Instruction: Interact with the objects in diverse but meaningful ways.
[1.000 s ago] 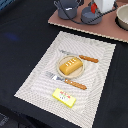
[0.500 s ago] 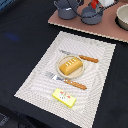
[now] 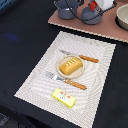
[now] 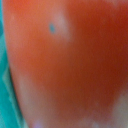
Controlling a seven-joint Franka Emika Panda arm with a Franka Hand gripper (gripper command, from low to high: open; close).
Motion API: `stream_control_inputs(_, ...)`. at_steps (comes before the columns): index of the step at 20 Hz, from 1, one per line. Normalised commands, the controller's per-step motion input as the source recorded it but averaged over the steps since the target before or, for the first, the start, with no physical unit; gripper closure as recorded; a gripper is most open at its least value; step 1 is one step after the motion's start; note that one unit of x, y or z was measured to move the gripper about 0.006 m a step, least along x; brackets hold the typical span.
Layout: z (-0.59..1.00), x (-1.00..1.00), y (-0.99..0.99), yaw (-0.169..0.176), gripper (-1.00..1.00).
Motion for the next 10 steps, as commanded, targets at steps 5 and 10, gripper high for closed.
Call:
stream_control_inputs(5,0.07,0.01,0.47,0.026,1.00)
stream_control_inputs(10,0.23,0.03,0.42,0.000,-1.00)
